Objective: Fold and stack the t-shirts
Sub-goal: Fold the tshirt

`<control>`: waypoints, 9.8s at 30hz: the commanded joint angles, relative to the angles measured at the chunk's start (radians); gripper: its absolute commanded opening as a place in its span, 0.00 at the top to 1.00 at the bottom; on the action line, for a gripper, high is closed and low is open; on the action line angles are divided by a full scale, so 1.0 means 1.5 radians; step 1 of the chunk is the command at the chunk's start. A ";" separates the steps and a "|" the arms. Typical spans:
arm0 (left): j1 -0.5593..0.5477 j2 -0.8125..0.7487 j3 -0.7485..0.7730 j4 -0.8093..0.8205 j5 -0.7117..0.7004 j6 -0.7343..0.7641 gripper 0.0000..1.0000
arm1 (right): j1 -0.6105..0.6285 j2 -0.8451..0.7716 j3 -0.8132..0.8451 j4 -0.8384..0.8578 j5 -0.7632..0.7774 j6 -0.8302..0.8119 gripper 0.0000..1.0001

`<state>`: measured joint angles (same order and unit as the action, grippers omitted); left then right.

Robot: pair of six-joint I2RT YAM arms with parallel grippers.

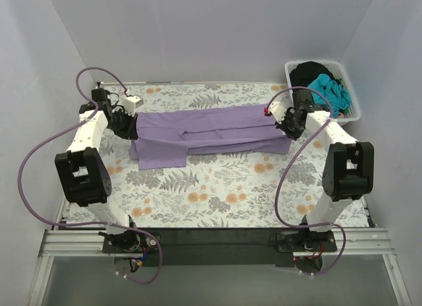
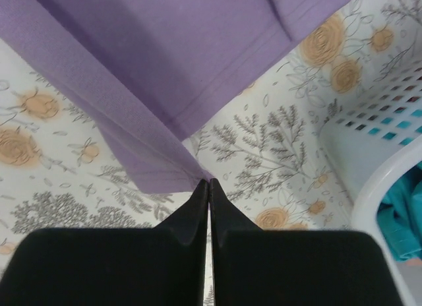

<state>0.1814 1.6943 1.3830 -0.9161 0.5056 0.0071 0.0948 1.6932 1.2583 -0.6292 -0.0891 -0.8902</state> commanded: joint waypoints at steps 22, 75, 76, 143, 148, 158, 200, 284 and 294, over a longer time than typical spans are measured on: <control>0.006 0.136 0.108 0.084 -0.025 -0.072 1.00 | 0.005 0.218 0.275 0.000 0.021 -0.040 0.99; 0.099 0.062 -0.074 0.049 0.084 -0.190 0.51 | -0.052 0.133 0.155 -0.133 -0.164 0.210 0.41; 0.100 0.061 -0.080 0.059 0.084 -0.191 0.50 | -0.056 0.147 0.161 -0.132 -0.165 0.216 0.41; 0.172 0.055 -0.142 -0.014 0.019 -0.109 0.79 | -0.087 0.112 0.045 -0.149 -0.061 0.106 0.85; 0.173 0.029 -0.136 -0.033 0.028 -0.118 0.57 | -0.085 0.092 0.077 -0.167 -0.063 0.127 0.33; 0.184 -0.063 -0.169 -0.177 0.127 -0.048 0.60 | 0.002 -0.008 0.159 -0.221 -0.204 0.267 0.56; 0.110 0.011 -0.307 0.130 0.061 -0.239 0.60 | 0.589 0.235 0.053 0.482 0.008 0.796 0.56; 0.099 -0.047 -0.237 0.100 0.043 -0.288 1.00 | 0.562 0.251 0.094 0.469 -0.097 0.875 0.97; 0.099 0.035 -0.022 0.043 0.089 -0.321 1.00 | 0.478 0.258 0.204 0.451 -0.169 0.861 0.99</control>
<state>0.3317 1.6951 1.2678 -0.8234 0.5865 -0.4515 0.8593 2.0899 1.4979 0.0345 -0.2955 0.4122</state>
